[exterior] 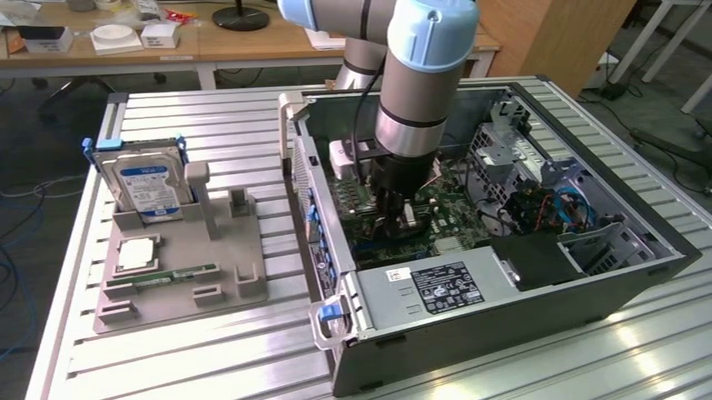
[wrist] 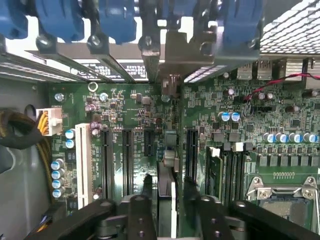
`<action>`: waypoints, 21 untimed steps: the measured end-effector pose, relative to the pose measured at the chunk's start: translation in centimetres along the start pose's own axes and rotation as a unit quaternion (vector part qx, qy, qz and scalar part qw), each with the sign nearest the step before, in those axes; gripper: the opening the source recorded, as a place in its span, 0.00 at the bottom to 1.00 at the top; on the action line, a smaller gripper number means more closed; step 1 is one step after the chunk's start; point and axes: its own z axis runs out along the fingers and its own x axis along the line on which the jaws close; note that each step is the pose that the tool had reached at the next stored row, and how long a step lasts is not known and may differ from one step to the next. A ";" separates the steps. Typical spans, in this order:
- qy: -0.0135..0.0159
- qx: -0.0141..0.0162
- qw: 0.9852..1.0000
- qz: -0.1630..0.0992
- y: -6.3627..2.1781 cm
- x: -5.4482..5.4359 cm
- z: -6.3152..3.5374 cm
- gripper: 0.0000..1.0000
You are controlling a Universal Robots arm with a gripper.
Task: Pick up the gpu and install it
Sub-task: 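Insert the gpu into the slot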
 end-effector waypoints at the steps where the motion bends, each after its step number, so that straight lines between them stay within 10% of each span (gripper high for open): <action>1: 0.000 0.000 1.000 0.000 -0.02 0.0 -0.04 0.33; 21: 0.000 0.004 1.000 0.000 -0.14 -0.1 -4.36 0.40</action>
